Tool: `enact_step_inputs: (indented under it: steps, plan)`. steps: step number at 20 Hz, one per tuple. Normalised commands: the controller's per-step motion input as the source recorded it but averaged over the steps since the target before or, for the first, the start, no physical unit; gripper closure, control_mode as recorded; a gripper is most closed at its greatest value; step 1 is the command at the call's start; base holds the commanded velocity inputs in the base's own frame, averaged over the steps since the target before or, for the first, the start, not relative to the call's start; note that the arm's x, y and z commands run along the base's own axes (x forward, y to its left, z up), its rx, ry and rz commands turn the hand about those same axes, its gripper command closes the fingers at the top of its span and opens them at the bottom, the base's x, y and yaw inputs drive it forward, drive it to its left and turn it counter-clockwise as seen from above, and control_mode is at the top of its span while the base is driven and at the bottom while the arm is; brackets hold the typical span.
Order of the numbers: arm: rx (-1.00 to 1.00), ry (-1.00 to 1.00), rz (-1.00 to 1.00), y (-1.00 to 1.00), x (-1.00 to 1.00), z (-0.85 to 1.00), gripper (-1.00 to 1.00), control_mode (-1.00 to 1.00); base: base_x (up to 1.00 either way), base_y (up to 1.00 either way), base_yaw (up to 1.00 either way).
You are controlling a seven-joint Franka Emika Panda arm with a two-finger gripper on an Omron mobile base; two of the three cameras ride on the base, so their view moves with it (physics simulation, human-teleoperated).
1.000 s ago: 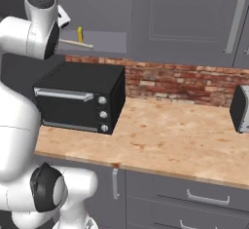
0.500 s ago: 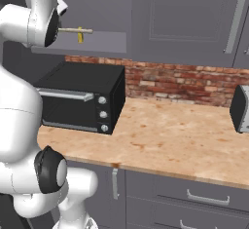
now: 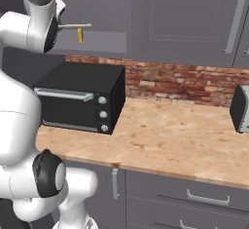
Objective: Pick up the sponge and dish brush from the sink, and place them back in the cabinet, and close the cabinet door.
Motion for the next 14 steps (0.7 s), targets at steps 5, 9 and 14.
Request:
enact_step_inputs:
  steps: [5,9,14]
  plan:
    - [0.03,-0.11,0.00,0.09,0.10,-0.08,1.00,-1.00,0.00,0.00,0.00]
    - [0.04,-0.01,-0.02,0.05,0.19,0.00,1.00,-1.00,0.00,0.00,0.00]
    - [0.06,0.01,-0.06,0.01,0.23,0.00,1.00,-1.00,0.00,0.00,0.00]
